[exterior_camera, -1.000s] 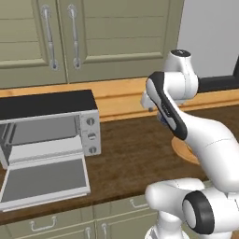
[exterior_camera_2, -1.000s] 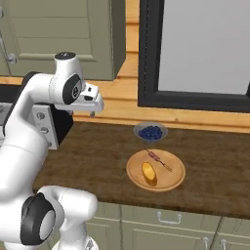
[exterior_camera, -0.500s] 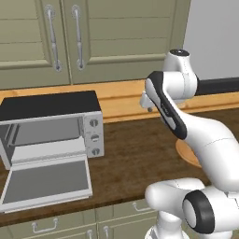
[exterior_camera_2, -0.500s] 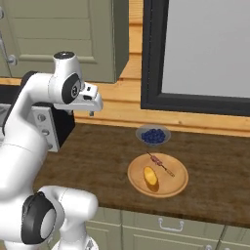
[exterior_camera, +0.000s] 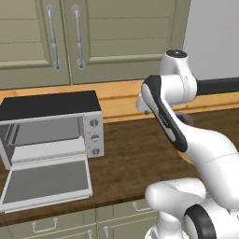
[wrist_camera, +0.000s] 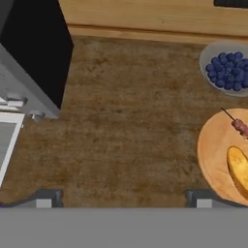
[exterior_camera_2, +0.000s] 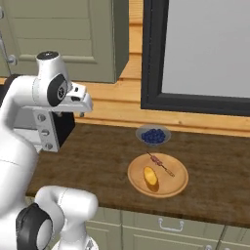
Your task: Pick up the kebab skewer and baguette bread, and place them inside the toaster oven. Close the toaster oven door and start by setting the timer.
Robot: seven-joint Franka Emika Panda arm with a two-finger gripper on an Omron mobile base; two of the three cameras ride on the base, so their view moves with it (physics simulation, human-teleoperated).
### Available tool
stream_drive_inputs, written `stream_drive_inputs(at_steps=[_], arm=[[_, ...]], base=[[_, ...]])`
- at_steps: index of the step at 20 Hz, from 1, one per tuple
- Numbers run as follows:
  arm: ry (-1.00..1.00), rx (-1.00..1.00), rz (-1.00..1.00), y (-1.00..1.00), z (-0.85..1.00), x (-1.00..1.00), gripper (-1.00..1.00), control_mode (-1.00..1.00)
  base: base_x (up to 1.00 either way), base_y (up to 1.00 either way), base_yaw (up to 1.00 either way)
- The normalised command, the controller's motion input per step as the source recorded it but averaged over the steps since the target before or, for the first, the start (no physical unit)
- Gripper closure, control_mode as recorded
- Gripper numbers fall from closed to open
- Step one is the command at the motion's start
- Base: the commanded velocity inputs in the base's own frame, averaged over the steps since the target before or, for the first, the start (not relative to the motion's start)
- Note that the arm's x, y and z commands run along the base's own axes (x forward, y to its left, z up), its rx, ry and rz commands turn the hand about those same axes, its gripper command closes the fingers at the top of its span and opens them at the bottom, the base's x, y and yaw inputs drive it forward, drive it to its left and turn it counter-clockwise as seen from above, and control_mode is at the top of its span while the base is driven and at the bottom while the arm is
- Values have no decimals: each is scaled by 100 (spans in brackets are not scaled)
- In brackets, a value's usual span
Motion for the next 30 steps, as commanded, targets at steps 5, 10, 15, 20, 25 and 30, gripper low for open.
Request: stream_drive_inputs(at_steps=[5, 10, 15, 20, 25, 30], arm=[[-27, -2, 0, 100, -2, -93, -100, -100], [-33, 0, -3, 98, -3, -52, -100, -100], [-34, 6, -2, 48, -3, -3, -100, -100], [-26, 8, 0, 15, -1, 0, -100, -100], [-17, 3, -1, 47, -8, 2, -100, -100], [-12, 0, 0, 66, -14, 0, -100, -100]], base=[[0, 0, 0], [0, 0, 0], [0, 0, 0], [0, 0, 0], [0, 0, 0], [0, 0, 0]])
